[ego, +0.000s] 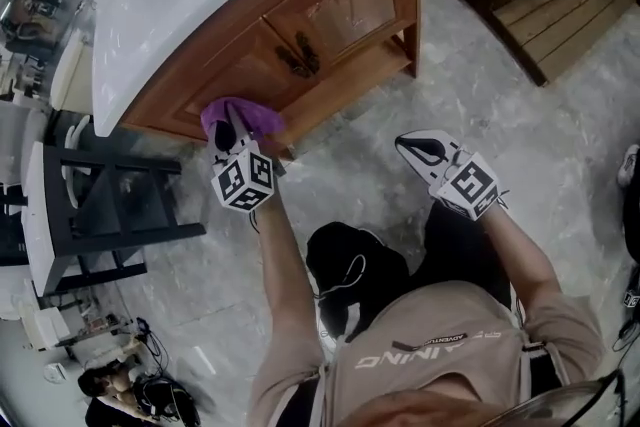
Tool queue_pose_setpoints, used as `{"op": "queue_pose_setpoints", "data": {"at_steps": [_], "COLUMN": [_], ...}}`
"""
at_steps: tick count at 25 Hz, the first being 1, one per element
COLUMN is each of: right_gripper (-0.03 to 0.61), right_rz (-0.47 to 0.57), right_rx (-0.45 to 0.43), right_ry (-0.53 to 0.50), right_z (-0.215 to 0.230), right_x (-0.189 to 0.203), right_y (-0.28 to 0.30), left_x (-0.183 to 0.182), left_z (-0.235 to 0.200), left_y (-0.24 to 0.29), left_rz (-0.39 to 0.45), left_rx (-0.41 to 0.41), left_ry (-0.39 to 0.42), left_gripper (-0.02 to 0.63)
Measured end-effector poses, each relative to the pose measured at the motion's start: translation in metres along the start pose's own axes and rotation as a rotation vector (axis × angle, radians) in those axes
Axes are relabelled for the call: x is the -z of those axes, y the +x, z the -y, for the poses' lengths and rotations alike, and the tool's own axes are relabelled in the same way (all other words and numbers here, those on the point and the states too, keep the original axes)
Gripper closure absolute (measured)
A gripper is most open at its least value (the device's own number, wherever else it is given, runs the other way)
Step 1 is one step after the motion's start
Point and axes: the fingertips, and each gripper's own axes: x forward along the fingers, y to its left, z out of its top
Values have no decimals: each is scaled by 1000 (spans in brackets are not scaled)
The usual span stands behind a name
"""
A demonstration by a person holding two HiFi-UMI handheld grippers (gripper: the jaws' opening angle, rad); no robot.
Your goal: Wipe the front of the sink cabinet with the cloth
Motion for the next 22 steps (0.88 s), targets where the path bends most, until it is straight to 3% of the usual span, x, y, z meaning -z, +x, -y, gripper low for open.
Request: {"op": "queue_pose_setpoints", "data": {"at_steps": [12, 17, 22], "right_gripper": [568, 568, 568], "right_rz": [32, 35, 41], "right_rx": [77, 111, 135], "right_ry": [30, 46, 61], "right_z": [18, 27, 32], "right_x": [2, 9, 14], "right_y": [-37, -54, -66], "left_x": [-6, -11, -8], "left_z": [111, 143, 175], "left_y": [35, 38, 46], "left_rz": [-15, 0, -36], "left_rx": [218, 258, 316], "left_ry": [-17, -62, -20], "left_gripper": [577, 577, 577]}}
